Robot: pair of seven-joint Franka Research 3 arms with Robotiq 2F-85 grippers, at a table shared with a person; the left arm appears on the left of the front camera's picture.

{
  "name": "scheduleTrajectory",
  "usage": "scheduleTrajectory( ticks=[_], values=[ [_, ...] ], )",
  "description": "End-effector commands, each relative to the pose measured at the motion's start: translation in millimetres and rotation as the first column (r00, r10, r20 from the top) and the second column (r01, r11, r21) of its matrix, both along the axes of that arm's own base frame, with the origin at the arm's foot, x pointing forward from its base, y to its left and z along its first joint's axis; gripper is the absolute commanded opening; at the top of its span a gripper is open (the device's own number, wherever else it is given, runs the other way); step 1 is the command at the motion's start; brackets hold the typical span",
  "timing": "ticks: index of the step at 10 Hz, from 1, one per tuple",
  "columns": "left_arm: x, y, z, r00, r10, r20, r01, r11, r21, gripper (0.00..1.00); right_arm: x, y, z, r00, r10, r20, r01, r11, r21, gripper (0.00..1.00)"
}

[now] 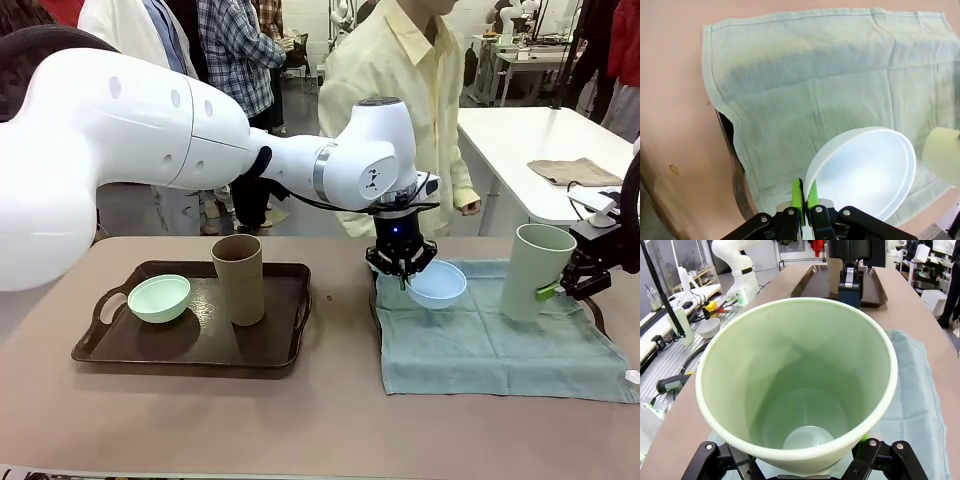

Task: Set up a tray with a mat and arrange the tableware.
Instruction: Place the Picnic Bowl and Reusable plastic cup back onto the Handle tray in front of the human's position.

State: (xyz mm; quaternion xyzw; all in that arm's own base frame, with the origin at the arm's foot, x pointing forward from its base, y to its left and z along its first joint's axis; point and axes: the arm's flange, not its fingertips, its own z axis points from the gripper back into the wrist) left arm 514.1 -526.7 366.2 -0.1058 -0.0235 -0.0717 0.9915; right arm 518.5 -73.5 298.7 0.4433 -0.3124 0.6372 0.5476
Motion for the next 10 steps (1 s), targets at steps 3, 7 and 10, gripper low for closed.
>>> scheduleTrajectory(
  ticks=[3, 7, 10],
  values=[
    [0, 3, -12, 0.999, -0.037, 0.022, 0.037, 0.999, -0.006, 0.04, 10, -2, -9, 0.998, 0.034, 0.053, -0.034, 0.999, 0.012, 0.84],
    [2, -1, -25, 0.999, -0.045, 0.008, 0.045, 0.999, 0.013, 0.04, 13, -4, -18, 0.995, 0.055, 0.078, -0.056, 0.998, 0.018, 0.84],
    [3, -3, -27, 0.999, -0.052, 0.007, 0.051, 0.998, 0.025, 0.19, 14, -7, -19, 0.996, 0.051, 0.074, -0.051, 0.999, -0.001, 1.00]
  ],
)
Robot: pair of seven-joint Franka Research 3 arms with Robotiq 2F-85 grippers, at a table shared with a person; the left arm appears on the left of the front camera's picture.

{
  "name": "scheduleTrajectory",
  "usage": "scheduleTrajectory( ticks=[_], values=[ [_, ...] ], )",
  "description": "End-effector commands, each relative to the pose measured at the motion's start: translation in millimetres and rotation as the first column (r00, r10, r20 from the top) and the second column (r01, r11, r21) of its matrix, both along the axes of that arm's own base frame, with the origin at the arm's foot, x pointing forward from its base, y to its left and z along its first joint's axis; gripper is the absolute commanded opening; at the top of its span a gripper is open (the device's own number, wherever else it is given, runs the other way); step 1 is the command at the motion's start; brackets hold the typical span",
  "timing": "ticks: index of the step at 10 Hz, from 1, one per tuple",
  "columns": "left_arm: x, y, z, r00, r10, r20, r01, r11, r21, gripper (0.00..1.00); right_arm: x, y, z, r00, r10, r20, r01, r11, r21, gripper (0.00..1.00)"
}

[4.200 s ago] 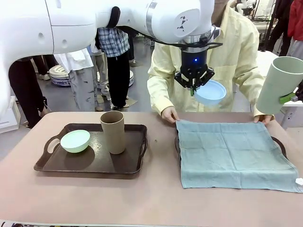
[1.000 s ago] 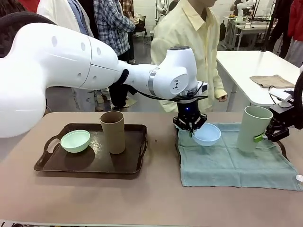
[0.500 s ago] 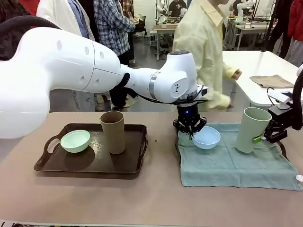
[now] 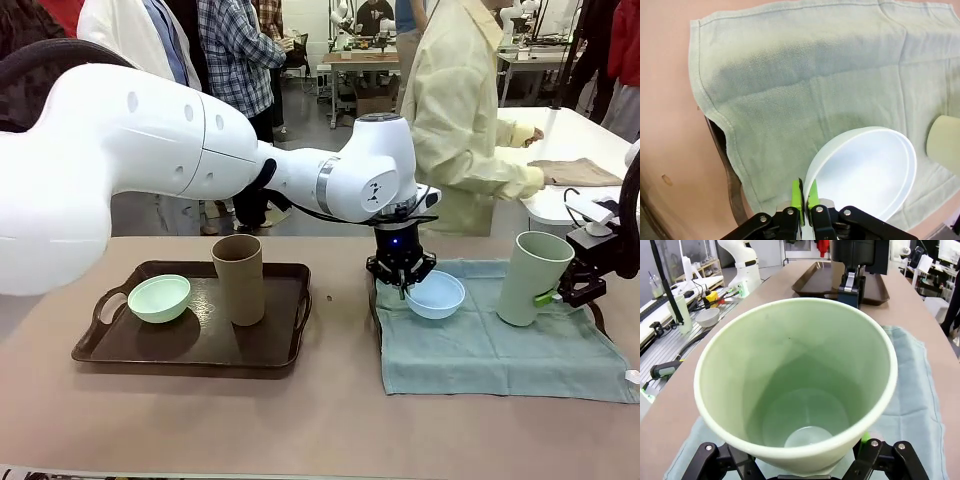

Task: Set up a tray with a mat and arrange the tableware.
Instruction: Place the Picnic Bowl and Reusable plastic cup back onto the Handle tray in front of the human's position.

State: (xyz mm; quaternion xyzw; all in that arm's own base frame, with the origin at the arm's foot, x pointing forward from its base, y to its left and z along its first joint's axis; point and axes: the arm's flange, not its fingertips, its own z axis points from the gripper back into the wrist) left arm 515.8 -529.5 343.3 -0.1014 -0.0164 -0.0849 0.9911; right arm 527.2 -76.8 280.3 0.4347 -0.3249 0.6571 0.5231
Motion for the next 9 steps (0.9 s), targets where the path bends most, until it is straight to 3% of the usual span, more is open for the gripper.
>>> scheduleTrajectory(
  ticks=[1, 2, 3, 4, 6, 7, 9],
  values=[
    [1, 0, -4, 1.000, -0.024, 0.017, 0.024, 1.000, 0.016, 0.22, 6, -4, -1, 1.000, 0.009, 0.016, -0.009, 1.000, -0.022, 1.00],
    [1, 0, -3, 1.000, -0.024, 0.014, 0.024, 0.999, 0.022, 0.79, 6, -5, -1, 1.000, 0.006, 0.018, -0.006, 1.000, -0.028, 1.00],
    [0, 0, -2, 1.000, -0.026, 0.013, 0.025, 0.999, 0.025, 0.82, 5, -6, 0, 1.000, -0.005, 0.021, 0.006, 0.999, -0.048, 1.00],
    [0, 1, 0, 0.999, -0.030, 0.015, 0.030, 0.999, 0.024, 1.00, 5, -8, 6, 0.999, -0.017, 0.034, 0.020, 0.996, -0.086, 1.00],
    [-2, 6, 7, 1.000, -0.020, 0.005, 0.020, 0.999, 0.026, 1.00, 1, -19, 23, 0.998, -0.040, 0.042, 0.048, 0.980, -0.194, 1.00],
    [-4, 9, 14, 1.000, -0.029, 0.008, 0.029, 0.999, 0.016, 0.65, 0, -28, 33, 0.998, -0.050, 0.044, 0.059, 0.973, -0.221, 1.00],
    [-14, 12, 35, 0.998, -0.062, 0.020, 0.061, 0.998, 0.003, 0.85, -6, -42, 62, 0.995, -0.077, 0.067, 0.089, 0.974, -0.210, 1.00]
  ],
)
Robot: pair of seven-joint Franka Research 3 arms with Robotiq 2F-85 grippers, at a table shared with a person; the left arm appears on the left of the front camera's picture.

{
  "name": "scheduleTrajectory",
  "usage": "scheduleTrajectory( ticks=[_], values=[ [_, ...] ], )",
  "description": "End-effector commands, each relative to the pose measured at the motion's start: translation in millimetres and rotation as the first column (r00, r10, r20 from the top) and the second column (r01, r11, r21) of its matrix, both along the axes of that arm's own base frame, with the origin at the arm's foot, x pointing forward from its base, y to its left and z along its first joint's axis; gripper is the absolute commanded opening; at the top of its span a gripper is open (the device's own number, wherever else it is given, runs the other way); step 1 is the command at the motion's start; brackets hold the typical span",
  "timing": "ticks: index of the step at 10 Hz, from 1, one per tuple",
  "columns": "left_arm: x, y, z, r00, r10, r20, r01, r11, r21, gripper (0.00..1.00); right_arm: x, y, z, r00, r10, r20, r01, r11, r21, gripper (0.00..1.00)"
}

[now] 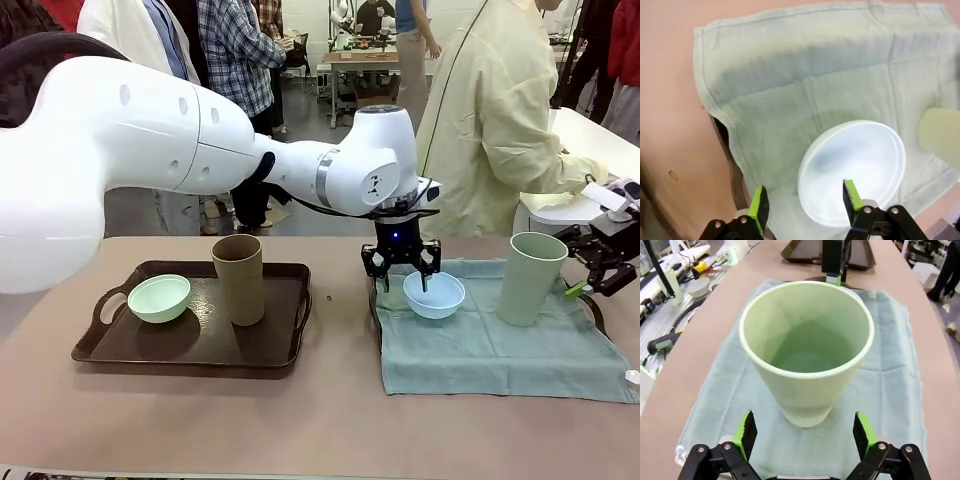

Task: Set up a tray with a mat and arrange the tableware.
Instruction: Place the Picnic Bowl and Reusable plastic cup back onto the Handle tray in front of the human's position.

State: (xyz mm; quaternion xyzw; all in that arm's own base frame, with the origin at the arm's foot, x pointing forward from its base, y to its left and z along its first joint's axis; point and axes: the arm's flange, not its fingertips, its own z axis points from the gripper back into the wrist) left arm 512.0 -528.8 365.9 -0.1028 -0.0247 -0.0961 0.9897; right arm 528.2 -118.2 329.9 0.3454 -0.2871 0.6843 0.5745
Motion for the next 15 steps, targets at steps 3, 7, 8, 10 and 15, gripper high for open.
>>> scheduleTrajectory(
  ticks=[3, 7, 8, 10, 15],
  values=[
    [-33, 29, 71, 0.988, -0.131, 0.083, 0.126, 0.990, 0.056, 1.00, -20, -9, 87, 0.964, -0.259, -0.061, 0.242, 0.949, -0.202, 1.00],
    [-55, 69, 143, 0.972, -0.184, 0.148, 0.161, 0.974, 0.160, 1.00, -40, 21, 178, 0.763, -0.639, -0.098, 0.474, 0.656, -0.588, 1.00],
    [-62, 74, 163, 0.967, -0.188, 0.173, 0.155, 0.970, 0.188, 1.00, -48, 36, 194, 0.718, -0.692, -0.080, 0.496, 0.588, -0.640, 1.00],
    [-69, 85, 204, 0.964, -0.162, 0.211, 0.109, 0.964, 0.241, 1.00, -66, 68, 230, 0.595, -0.802, -0.058, 0.522, 0.441, -0.730, 1.00],
    [-74, 103, 265, 0.952, -0.056, 0.302, -0.025, 0.965, 0.260, 1.00, -88, 127, 278, 0.441, -0.897, -0.038, 0.637, 0.343, -0.690, 1.00]
  ],
)
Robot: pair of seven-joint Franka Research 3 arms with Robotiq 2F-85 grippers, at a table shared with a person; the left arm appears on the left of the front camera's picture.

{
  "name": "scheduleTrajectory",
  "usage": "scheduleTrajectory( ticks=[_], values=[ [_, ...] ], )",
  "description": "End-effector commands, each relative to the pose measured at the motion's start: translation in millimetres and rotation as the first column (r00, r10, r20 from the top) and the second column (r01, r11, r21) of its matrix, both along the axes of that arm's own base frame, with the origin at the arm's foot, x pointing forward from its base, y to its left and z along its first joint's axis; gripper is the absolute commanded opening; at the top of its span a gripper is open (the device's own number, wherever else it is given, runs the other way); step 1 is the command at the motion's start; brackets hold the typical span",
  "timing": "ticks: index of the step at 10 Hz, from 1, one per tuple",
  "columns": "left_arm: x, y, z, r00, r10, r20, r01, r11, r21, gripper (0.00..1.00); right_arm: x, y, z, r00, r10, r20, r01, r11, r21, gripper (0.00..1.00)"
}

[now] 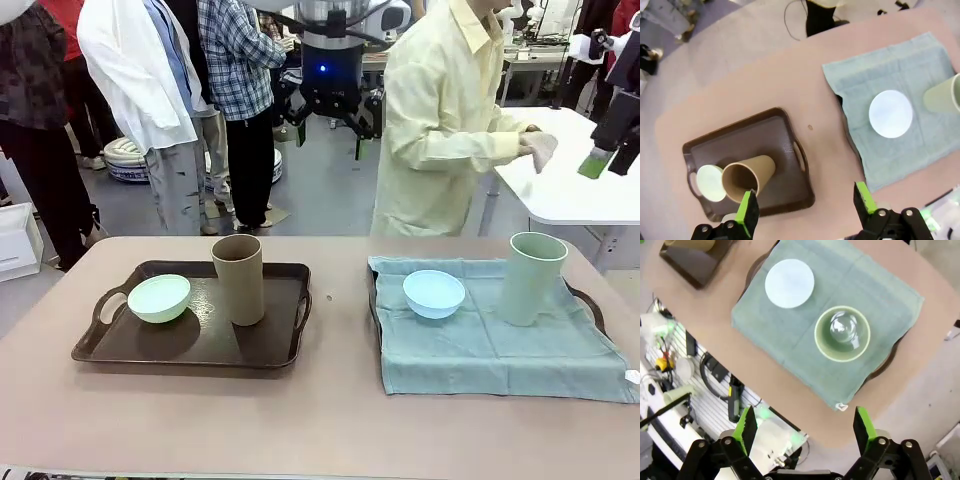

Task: Set up a tray with a mat and arrange the tableware.
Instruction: Place the Picnic Bowl and Reusable plastic cup back onto the Handle tray in front of the human's position.

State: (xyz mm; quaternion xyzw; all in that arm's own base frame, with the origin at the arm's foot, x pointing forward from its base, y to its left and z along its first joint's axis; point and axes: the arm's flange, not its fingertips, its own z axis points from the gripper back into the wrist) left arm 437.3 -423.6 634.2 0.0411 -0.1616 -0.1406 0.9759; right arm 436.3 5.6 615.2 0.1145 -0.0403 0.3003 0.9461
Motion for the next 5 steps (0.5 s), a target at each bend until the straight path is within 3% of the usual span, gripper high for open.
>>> scheduleTrajectory(
  ticks=[1, 5],
  values=[
    [-0.5, -1.5, -7.1, 1.000, -0.025, -0.011, 0.025, 1.000, 0.011, 1.00, -0.1, -5.8, -7.4, 0.999, 0.032, -0.026, -0.032, 0.999, 0.002, 1.00],
    [-0.5, -1.5, -7.1, 1.000, -0.025, -0.011, 0.025, 1.000, 0.011, 1.00, -0.1, -5.8, -7.4, 0.999, 0.032, -0.026, -0.032, 0.999, 0.002, 1.00]
  ],
)
